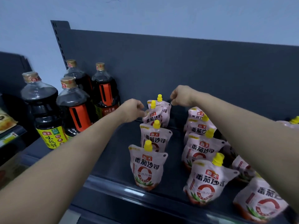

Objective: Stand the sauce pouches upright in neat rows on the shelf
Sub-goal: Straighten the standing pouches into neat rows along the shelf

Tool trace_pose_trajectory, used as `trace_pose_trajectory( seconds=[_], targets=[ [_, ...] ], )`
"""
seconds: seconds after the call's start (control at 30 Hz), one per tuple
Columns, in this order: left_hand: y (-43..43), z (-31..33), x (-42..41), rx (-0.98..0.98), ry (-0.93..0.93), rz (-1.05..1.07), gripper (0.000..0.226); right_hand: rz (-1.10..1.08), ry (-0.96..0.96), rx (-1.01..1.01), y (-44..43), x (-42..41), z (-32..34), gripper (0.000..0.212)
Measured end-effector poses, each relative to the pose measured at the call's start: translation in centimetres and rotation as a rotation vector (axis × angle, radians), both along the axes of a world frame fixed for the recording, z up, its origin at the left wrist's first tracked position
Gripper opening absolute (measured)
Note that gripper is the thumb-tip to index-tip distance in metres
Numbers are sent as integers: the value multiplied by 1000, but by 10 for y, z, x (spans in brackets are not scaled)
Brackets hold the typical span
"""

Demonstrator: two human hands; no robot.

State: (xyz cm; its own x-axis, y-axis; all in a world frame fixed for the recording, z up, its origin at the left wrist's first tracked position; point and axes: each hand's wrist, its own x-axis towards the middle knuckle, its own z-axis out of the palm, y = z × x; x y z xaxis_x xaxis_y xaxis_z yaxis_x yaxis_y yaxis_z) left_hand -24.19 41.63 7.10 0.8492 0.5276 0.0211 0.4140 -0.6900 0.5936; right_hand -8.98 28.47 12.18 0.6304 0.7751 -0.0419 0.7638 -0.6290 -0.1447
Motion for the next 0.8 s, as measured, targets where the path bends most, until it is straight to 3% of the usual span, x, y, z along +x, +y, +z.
trace_pose_trajectory(
  seconds=[0.07,0.2,0.33,0.47,0.57,0.67,0.73,0.8],
  targets=[
    [3,-5,15,16,25,-5,41,19,-7,-22,12,15,-6,32],
    [12,-16,36,11,55,-37,25,67,-21,-134,29,32,-17,22],
    [18,-23,47,-46,46,-24,31,134,-72,-234,41,44,-26,21],
    [23,-24,55,-100,30,-70,14,180,-74,-290,51,53,-35,17],
    [19,-24,62,-143,25,-138,15,264,-260,-297,54,63,-36,25],
    [15,-23,66,-159,41,-216,15,296,-253,-401,51,64,-35,16],
    [14,-22,68,-164,63,-269,16,319,-310,-519,46,61,-32,20],
    [15,-21,68,-168,98,-312,17,341,-339,-504,41,59,-33,31]
  ],
)
